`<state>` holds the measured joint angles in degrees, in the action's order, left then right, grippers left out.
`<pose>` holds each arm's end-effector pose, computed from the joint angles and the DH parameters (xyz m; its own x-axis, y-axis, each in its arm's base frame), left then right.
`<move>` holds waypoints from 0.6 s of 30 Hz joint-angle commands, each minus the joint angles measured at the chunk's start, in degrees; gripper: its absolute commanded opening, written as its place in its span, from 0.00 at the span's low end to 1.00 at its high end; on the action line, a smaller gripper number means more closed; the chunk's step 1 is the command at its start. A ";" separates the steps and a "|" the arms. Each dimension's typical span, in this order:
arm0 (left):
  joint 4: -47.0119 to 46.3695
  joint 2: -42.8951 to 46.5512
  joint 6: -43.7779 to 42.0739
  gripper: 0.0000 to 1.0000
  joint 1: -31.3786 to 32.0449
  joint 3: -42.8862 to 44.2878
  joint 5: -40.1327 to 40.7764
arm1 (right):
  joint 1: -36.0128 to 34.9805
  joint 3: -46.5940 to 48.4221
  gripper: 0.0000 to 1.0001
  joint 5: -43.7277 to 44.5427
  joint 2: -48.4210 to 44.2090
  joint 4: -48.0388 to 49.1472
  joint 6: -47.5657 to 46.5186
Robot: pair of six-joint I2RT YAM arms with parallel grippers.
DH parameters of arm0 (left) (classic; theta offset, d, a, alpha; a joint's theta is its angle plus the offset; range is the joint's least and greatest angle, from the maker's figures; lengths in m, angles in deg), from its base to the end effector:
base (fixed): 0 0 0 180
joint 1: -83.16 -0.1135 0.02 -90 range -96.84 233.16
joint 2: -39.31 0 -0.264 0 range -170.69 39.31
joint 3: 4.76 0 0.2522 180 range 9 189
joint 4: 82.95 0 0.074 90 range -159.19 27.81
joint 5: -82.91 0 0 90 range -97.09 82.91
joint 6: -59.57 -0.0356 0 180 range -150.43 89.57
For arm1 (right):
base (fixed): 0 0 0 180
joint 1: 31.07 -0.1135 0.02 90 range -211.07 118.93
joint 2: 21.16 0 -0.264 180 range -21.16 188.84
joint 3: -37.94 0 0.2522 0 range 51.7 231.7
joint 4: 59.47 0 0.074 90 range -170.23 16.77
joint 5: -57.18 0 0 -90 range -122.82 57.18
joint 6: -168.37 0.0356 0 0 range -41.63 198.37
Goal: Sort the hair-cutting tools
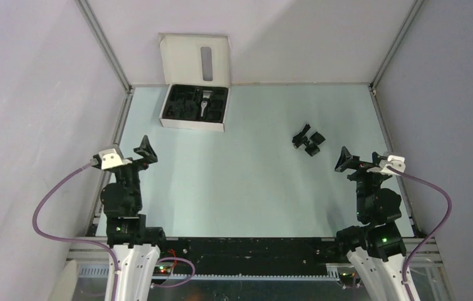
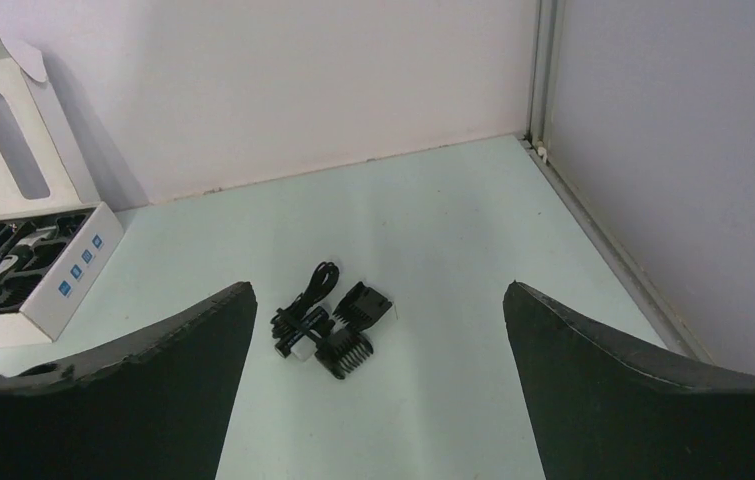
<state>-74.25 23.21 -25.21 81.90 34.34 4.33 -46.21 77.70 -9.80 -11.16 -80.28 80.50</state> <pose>0.1038 0.0093 0.3122 0.2653 -0.0834 -0.9605 -0.1900 0.9722 -0.1369 0.0851 0.0086 0.3011 0.1550 0.0774 -0.9849 0.1268 0.9871 0.0975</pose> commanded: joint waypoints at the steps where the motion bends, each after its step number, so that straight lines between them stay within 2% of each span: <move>1: -1.17 -1.01 1.32 1.00 -0.16 1.57 0.17 | 0.07 2.17 1.00 0.46 0.09 0.20 1.09; 5: 1.32 -3.38 2.59 1.00 -0.19 3.09 -0.99 | -0.38 2.14 0.99 -0.13 -0.12 0.37 1.85; 8: 7.29 -7.11 4.90 1.00 -0.16 6.66 -1.47 | -0.91 2.08 0.99 -0.41 -0.98 0.11 2.23; 13: 18.49 -19.38 9.46 1.00 -0.15 15.10 -2.51 | -3.16 1.96 1.00 -1.59 -2.61 0.03 2.01; 18: 22.54 -32.75 14.87 1.00 -0.11 23.67 -6.54 | -5.24 1.74 0.99 -2.39 -4.20 0.21 2.02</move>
<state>-57.31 -1.99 -16.25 81.90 52.07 1.62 -50.08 77.70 -11.09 -13.79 -81.17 81.86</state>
